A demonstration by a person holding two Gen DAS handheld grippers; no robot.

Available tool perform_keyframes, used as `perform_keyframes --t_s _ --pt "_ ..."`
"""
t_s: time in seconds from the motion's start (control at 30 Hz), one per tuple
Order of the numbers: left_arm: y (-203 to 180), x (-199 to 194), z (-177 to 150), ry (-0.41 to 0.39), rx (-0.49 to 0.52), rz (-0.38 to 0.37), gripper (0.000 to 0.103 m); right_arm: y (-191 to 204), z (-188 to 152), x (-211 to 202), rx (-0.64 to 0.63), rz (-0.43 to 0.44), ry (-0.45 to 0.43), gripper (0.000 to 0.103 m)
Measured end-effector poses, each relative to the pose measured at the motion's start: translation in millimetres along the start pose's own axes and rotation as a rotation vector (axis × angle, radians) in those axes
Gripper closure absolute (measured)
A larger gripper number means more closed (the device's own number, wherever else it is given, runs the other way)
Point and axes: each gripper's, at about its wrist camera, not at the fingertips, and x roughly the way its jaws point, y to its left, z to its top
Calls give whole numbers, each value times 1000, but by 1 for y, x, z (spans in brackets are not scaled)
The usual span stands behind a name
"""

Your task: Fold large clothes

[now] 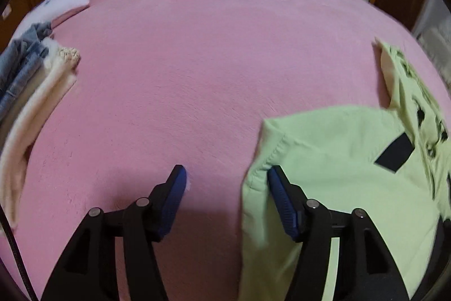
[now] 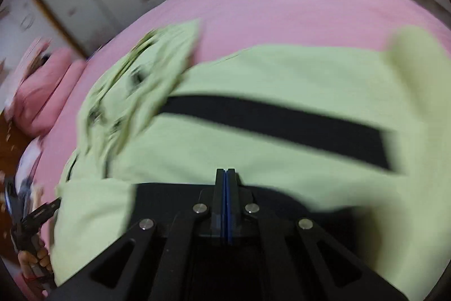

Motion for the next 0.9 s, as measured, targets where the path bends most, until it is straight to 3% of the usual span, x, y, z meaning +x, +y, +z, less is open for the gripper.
perform_keyframes --t_s 0.13,0.17,0.2,0.27,0.33,0.4,0.47,0.57,0.7,0.77,0.8,0.83,0.9 --pt "-9 -28 -7 -56 45 151 44 -15 -2 -36 66 -167 -92 101" --pt "-16 -40 -10 -74 44 139 45 -8 -5 -47 63 -170 -123 97" --pt "-21 -57 -18 -97 40 73 45 13 -10 -50 53 -141 -135 97" --pt "-34 -83 -38 -102 41 -72 45 48 -28 -58 1 28 -91 97" --pt "-52 -85 -53 -26 51 -157 45 81 -53 -50 -45 179 7 97" --pt "-54 -86 -77 72 49 -146 45 118 -85 -34 -98 315 144 97" --pt "-58 -77 -95 123 68 -68 45 140 -108 -22 -140 348 229 97" --pt "-65 -73 -112 98 140 14 45 147 -123 -20 -224 325 269 98" --pt "-49 -62 -111 95 166 7 45 101 -113 -24 -248 323 275 103" --pt "-42 -61 -109 106 115 4 43 65 -103 -24 -238 285 263 103" --pt "-34 -59 -104 113 81 46 26 49 -99 -26 -225 217 240 103" --pt "-23 -58 -104 123 36 87 21 37 -93 -29 -207 169 216 103" --pt "8 -55 -107 159 -115 73 20 -2 -76 -39 -134 25 159 103"
